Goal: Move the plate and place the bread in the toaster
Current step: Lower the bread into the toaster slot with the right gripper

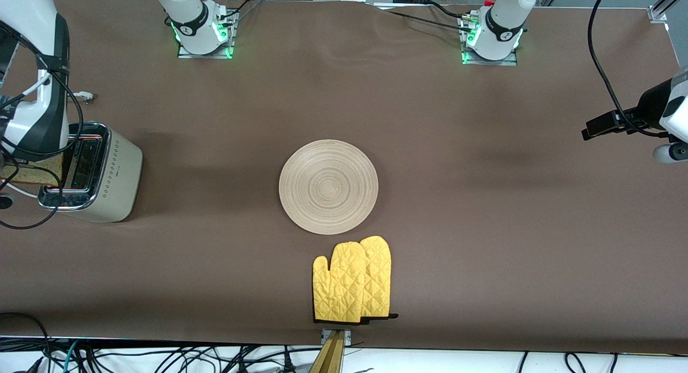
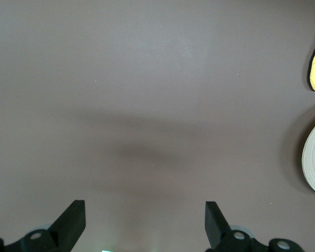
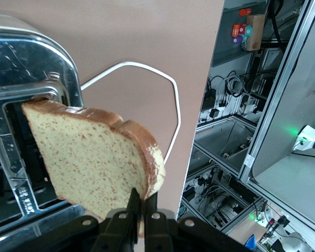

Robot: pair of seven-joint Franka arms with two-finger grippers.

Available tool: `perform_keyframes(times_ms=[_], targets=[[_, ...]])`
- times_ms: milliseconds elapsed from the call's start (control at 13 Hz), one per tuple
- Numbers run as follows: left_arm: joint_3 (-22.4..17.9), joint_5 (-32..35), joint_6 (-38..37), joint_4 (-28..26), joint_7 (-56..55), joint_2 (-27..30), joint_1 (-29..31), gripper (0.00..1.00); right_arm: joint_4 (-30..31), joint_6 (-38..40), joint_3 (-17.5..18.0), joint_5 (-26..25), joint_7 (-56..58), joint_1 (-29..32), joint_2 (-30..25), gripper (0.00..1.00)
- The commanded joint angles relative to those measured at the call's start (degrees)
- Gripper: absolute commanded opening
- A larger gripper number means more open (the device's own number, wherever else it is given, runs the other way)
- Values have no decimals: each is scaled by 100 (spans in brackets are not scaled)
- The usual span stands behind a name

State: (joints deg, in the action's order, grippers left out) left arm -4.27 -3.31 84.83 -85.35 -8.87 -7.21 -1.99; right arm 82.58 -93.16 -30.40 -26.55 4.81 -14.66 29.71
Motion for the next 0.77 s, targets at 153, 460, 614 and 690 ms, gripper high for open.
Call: perform_keyframes(times_ms=[153, 460, 614, 690], targets=[[5, -126, -36, 9, -80, 1, 14, 100, -93, 34, 43, 149, -331, -142, 123, 0], [5, -126, -36, 9, -80, -8, 14, 100, -66, 34, 52, 351, -788, -265, 237, 0], [5, -135, -36, 9, -80, -8, 14, 100, -49, 34, 52, 509, -841, -274, 325, 0], [5, -135, -36, 9, -80, -8, 14, 100, -57, 26, 52, 632, -859, -274, 377, 0]])
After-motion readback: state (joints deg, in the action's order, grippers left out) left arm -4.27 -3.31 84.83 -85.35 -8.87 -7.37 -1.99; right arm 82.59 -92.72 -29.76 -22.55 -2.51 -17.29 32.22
